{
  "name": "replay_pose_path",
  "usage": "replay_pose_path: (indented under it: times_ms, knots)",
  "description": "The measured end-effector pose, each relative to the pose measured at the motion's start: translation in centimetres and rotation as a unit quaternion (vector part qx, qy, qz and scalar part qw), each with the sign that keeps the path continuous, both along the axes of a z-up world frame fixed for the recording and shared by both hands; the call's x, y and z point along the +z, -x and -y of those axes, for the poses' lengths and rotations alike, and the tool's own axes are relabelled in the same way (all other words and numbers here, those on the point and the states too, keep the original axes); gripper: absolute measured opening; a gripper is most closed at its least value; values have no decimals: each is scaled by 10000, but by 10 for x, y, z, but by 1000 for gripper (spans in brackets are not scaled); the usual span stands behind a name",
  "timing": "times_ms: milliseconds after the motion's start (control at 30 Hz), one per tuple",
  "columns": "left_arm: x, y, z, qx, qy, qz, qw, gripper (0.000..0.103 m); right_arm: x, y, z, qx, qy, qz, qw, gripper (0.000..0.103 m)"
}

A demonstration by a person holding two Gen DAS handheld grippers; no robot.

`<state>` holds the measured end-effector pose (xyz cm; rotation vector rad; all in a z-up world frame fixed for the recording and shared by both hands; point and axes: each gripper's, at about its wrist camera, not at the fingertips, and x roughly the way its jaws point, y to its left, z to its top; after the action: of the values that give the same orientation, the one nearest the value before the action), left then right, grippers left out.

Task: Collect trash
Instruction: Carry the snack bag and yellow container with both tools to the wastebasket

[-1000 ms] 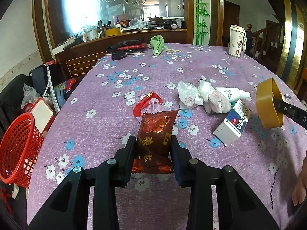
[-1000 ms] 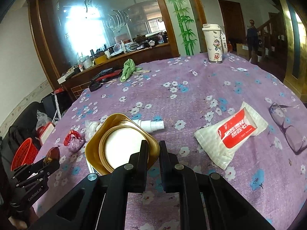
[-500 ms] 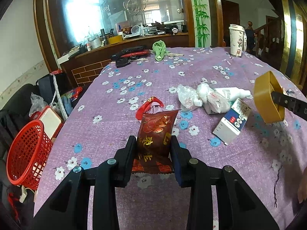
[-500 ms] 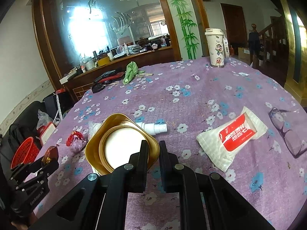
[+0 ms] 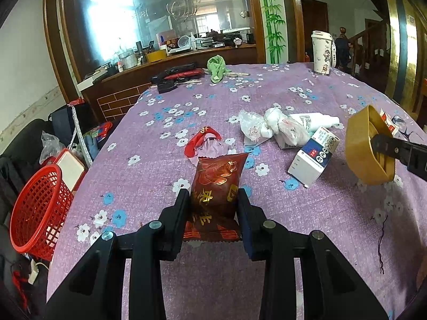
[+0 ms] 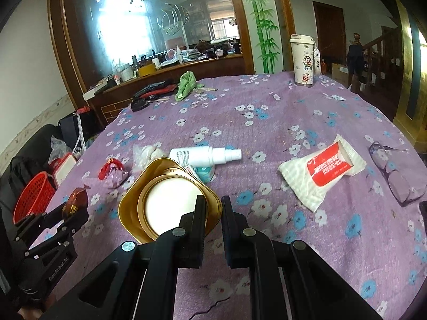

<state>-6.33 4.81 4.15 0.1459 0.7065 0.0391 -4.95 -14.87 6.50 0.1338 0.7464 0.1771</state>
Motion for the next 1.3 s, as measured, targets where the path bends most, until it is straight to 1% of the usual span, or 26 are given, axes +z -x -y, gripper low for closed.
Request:
replay_pose_path:
  times_ms: [433, 1300]
  knots:
    - [0, 3, -8, 52, 21, 18, 10000, 34, 5, 9, -21, 187, 183, 44, 9996, 12]
    - [4, 9, -23, 187, 128, 124, 9997, 34, 8, 15, -43, 387, 347, 65, 9986, 12]
